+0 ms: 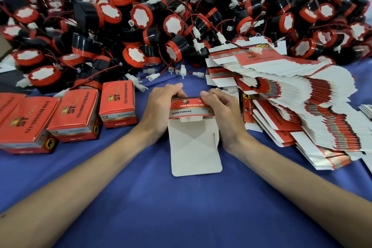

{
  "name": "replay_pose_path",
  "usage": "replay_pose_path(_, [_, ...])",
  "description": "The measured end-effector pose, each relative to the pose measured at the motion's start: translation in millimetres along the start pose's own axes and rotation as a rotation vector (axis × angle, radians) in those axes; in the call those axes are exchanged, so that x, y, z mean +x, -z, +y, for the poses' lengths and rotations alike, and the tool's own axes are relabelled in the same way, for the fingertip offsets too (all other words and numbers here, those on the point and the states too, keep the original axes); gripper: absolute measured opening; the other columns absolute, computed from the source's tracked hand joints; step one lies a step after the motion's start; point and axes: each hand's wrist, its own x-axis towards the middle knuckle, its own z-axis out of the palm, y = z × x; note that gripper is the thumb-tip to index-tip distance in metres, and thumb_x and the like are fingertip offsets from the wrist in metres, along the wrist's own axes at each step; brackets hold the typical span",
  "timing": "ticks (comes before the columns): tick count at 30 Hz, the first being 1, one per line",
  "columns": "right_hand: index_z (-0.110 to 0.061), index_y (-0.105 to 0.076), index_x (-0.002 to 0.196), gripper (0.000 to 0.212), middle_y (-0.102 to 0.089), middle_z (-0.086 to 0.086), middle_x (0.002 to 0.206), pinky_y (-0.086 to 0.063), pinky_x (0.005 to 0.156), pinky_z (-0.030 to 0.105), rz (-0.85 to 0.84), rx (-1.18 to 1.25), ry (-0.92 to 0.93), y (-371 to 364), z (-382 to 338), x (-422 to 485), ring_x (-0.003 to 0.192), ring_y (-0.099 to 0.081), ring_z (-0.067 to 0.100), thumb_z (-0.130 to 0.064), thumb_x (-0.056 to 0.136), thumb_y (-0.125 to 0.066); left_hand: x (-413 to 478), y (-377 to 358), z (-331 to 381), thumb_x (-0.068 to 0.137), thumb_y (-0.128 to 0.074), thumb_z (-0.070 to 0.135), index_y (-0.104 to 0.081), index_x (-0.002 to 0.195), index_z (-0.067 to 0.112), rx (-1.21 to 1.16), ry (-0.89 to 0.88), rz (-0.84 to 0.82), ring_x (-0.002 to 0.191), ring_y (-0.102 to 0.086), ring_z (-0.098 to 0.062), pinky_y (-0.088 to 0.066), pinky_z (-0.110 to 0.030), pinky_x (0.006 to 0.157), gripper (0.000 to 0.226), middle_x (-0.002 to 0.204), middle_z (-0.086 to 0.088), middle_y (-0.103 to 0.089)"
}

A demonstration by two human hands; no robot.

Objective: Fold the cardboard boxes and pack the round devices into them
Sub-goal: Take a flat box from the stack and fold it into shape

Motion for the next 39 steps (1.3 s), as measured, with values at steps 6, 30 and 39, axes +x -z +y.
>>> replay_pose_path(6, [-0.026,-0.053,0.056,0.027,-0.052,-0.006,0.060,-0.041,0.063,0.027,-0.063,0.126,-0.035,4,-1,1,0.061,-0.052,0.010,-0.028,0.082,-0.057,4,1,-3,0.085,-0.052,0.036,-0.060,0.060,0.010,-0.052,0.006,0.099,0.061,-0.055,-0.014,-0.043,-0.029,0.065,0.037,0.061,-0.002,-0.060])
replay_pose_path(30, [-0.023,-0.056,0.116,0.052,-0.065,0.002,0.116,-0.057,0.063,0.030,0.014,0.106,-0.047,-3,-8,-1,0.102,-0.067,0.015,-0.059,0.079,-0.050,0,12,0,0.087,-0.027,0.063,-0.051,0.134,0.015,-0.222,-0.052,-0.131,0.127,-0.050,-0.024,-0.039,-0.041,0.108,0.072,0.137,-0.012,-0.052])
replay_pose_path(39, [-0.006,-0.050,0.108,0.047,-0.062,0.017,0.115,-0.058,0.064,0.032,0.068,0.157,-0.189,1,-4,1,0.102,-0.068,0.024,-0.047,0.084,-0.056,-2,-1,-2,0.048,-0.072,0.081,-0.002,0.146,0.025,0.172,-0.291,-0.087,0.143,-0.023,-0.013,-0.032,-0.042,0.115,0.134,0.153,-0.006,-0.016])
